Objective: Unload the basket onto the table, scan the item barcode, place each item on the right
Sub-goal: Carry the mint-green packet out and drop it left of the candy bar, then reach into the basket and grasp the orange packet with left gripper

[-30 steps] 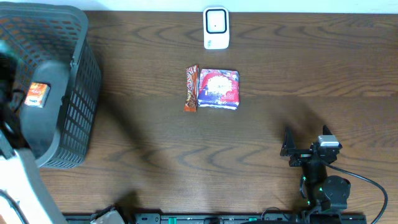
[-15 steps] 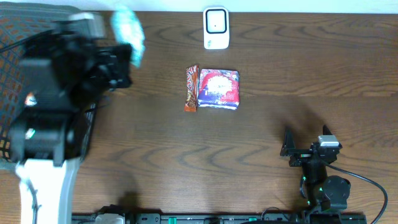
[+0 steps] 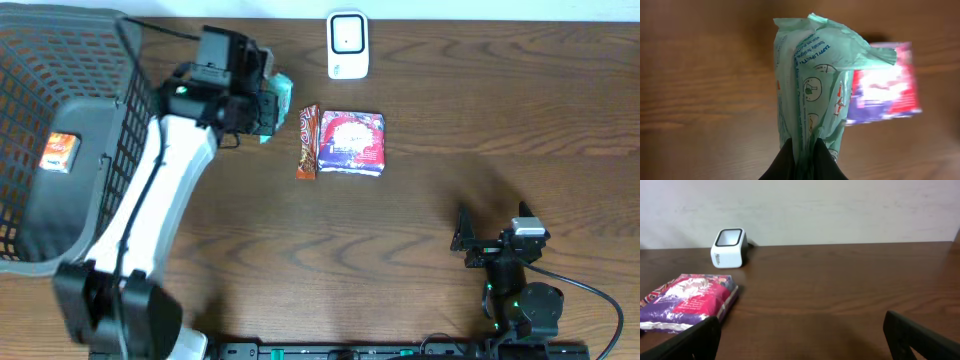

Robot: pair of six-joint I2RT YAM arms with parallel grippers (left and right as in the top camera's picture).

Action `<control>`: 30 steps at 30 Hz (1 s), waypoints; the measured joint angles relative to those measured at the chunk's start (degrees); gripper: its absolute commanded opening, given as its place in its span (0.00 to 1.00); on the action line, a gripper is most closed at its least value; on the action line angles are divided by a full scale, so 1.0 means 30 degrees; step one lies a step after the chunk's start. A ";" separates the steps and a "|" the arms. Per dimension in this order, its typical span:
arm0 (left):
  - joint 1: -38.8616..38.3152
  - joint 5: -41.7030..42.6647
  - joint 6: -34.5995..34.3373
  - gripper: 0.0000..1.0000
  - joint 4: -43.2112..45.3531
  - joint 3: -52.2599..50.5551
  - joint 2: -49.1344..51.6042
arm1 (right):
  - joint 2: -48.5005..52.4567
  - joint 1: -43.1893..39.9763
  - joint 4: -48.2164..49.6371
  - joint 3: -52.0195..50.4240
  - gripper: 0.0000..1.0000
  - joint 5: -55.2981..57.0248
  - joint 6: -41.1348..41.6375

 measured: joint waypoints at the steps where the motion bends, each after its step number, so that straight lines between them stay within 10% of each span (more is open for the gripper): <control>1: -0.0058 -0.0364 0.0058 0.07 0.0000 0.0007 0.0568 | 0.0000 0.0000 0.0000 0.0000 0.99 -0.0007 0.0007; 9: -0.0568 -0.2739 -0.0699 0.08 0.0299 0.0007 0.4677 | 0.0000 0.0000 0.0000 0.0000 0.99 0.0000 0.0000; 12: -0.0612 -0.3220 -0.1042 0.27 0.0350 0.0007 0.6105 | 0.0000 0.0000 0.0000 0.0000 0.99 0.0000 0.0007; 15: -0.0612 -0.3519 -0.1370 0.89 0.0357 0.0000 0.6827 | 0.0000 0.0000 0.0000 0.0000 0.99 0.0000 0.0000; 30: 0.2535 -0.4044 -0.1588 0.91 0.2288 0.4073 -0.2011 | 0.0000 0.0000 0.0000 0.0000 0.99 0.0000 0.0007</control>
